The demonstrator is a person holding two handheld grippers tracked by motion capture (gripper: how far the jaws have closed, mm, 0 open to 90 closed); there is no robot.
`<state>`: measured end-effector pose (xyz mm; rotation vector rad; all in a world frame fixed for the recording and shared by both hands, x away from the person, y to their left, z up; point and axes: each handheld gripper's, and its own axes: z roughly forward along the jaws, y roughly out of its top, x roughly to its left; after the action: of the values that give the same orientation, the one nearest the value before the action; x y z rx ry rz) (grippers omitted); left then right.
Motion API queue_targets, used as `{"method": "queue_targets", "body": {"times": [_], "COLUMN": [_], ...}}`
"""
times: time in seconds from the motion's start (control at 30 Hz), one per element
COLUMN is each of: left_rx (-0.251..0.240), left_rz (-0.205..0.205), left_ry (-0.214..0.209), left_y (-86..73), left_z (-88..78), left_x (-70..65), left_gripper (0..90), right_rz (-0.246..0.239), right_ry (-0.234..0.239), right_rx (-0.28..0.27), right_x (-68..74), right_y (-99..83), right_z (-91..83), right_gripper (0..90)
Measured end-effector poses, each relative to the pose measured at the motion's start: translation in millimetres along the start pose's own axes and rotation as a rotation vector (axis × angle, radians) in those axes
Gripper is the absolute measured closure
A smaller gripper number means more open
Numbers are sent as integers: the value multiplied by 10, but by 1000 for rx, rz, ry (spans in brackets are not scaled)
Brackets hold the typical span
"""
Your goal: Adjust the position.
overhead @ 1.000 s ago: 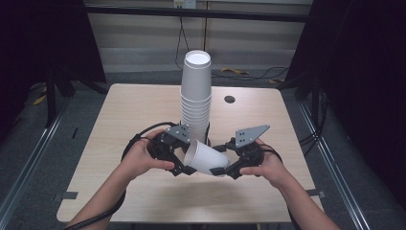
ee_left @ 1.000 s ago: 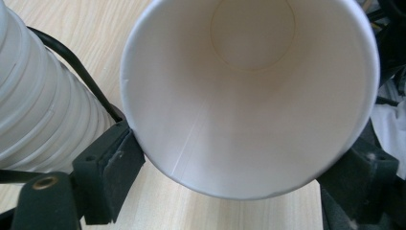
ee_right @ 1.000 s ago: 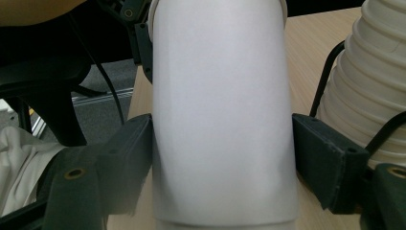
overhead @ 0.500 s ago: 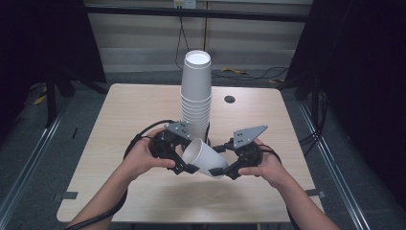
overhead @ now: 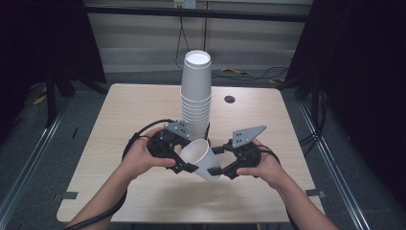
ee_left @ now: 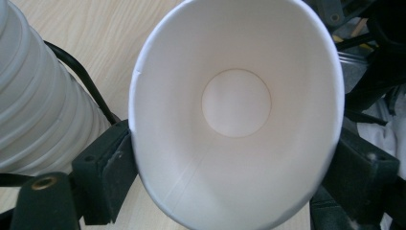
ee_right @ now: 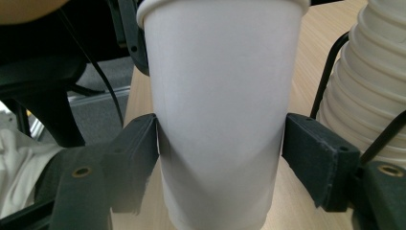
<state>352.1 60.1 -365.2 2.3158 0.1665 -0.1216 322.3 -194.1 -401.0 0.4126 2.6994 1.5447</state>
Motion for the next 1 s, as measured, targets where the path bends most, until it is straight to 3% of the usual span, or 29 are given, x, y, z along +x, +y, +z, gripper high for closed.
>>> {"method": "queue_targets", "body": {"times": [0.2,0.47,0.63,0.83,1.0], "left_rx": [96,205,230,241,275], "left_rz": [18,38,41,37,61], "left_ry": [39,78,81,81,85], "left_y": [38,123,160,172,188], "left_z": [11,44,57,71,52], "left_x": [-47,-99,-109,-115,-99], "left_gripper": [146,141,140,138,136], "right_rz": [-4,-40,-48,-42,-44], "right_ry": [-14,-40,-41,-39,-35], "right_rx": [24,115,161,160,160], "right_x": [-4,30,56,51,55], "right_y": [-22,9,15,9,15], "right_z": [10,18,68,84,87], "right_gripper": [186,181,169,169,169]}}
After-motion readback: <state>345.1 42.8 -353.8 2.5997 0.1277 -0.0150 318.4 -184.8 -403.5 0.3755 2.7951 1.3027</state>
